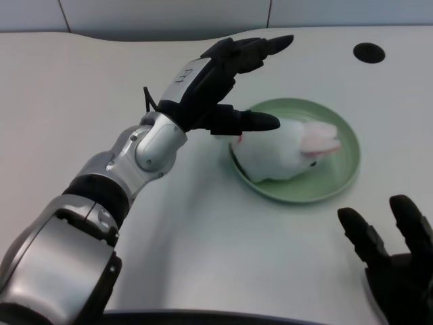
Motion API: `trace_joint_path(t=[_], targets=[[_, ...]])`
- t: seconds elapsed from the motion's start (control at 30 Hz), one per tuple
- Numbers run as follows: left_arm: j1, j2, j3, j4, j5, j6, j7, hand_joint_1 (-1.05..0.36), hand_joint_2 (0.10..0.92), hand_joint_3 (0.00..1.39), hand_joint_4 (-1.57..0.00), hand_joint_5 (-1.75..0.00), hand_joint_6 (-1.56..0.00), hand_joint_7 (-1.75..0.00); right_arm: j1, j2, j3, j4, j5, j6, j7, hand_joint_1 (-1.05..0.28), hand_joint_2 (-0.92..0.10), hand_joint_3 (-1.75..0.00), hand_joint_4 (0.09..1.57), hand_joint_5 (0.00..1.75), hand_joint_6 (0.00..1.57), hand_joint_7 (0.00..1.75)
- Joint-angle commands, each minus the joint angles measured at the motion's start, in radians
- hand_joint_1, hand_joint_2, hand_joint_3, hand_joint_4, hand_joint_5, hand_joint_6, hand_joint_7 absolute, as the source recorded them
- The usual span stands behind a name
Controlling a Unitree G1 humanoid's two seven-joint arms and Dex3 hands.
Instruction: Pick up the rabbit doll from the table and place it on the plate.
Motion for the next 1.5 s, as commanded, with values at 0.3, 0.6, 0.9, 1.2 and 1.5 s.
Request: trace_joint_path(t=[0.3, 0.6, 0.9, 1.2, 1.5], targets=[[0.232, -0.078, 0.362, -0.135, -0.591, 0.123, -0.600, -0.64, 0.921, 0.20, 0.00, -0.39, -0.21, -0.01, -0.075, 0.026, 0.021, 0.064, -0.026, 0.021, -0.010, -0.79, -0.92, -0.15, 0.92, 0.00, 0.88, 0.00], [0.433, -0.145, 0.665, -0.211, -1.045, 0.357, -1.153, -0.62, 0.921, 0.37, 0.00, -0.28, -0.07, 0.00, -0.113, 0.022, 0.030, 0.093, -0.077, 0.009, -0.047, -0.82, -0.92, -0.15, 0.94, 0.01, 0.90, 0.01], [0.481, -0.160, 0.728, -0.237, -1.089, 0.416, -1.255, -0.58, 0.921, 0.35, -0.05, -0.24, -0.09, -0.01, -0.138, 0.016, 0.022, 0.124, -0.083, 0.019, -0.037, -0.82, -0.92, -0.15, 0.94, 0.01, 0.90, 0.00], [0.514, -0.176, 0.752, -0.247, -1.090, 0.422, -1.270, -0.58, 0.921, 0.34, -0.07, -0.22, -0.11, -0.01, -0.148, 0.010, 0.026, 0.131, -0.091, 0.026, -0.039, -0.83, -0.92, -0.14, 0.94, 0.01, 0.91, 0.00], [0.547, -0.189, 0.769, -0.259, -1.092, 0.427, -1.287, -0.56, 0.921, 0.34, -0.09, -0.20, -0.13, -0.02, -0.169, 0.010, 0.022, 0.144, -0.095, 0.035, -0.045, -0.84, -0.92, -0.11, 0.95, 0.02, 0.91, 0.01]])
